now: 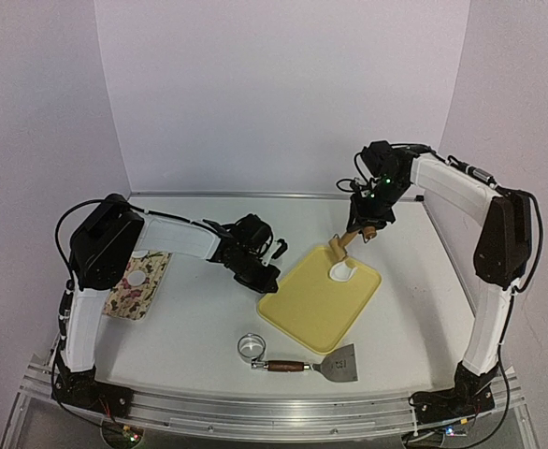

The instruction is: Roll out the dumpling wrappers from the dough

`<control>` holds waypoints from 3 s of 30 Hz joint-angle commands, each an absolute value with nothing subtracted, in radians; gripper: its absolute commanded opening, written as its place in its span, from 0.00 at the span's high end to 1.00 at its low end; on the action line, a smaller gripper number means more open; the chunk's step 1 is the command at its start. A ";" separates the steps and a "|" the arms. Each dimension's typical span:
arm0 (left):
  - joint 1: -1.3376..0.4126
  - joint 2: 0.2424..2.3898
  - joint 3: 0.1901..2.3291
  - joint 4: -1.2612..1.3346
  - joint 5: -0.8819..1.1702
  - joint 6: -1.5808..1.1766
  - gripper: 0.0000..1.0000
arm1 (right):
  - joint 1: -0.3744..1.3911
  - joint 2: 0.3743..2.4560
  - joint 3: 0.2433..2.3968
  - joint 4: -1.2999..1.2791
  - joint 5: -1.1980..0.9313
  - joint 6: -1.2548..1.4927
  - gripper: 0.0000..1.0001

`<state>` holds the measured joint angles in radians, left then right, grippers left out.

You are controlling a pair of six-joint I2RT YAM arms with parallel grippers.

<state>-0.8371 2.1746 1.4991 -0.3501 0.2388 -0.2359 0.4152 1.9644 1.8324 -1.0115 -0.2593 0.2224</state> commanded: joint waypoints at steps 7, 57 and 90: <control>-0.841 2.202 1.512 -0.449 0.205 -0.230 1.00 | 0.419 1.911 1.786 -1.003 -0.207 0.198 1.00; -0.841 2.243 1.555 -0.466 0.215 -0.213 1.00 | 0.420 1.932 1.869 -1.006 -0.237 0.222 1.00; -0.839 2.295 1.616 -0.505 0.206 -0.195 1.00 | 0.419 1.974 1.807 -0.999 -0.205 0.221 1.00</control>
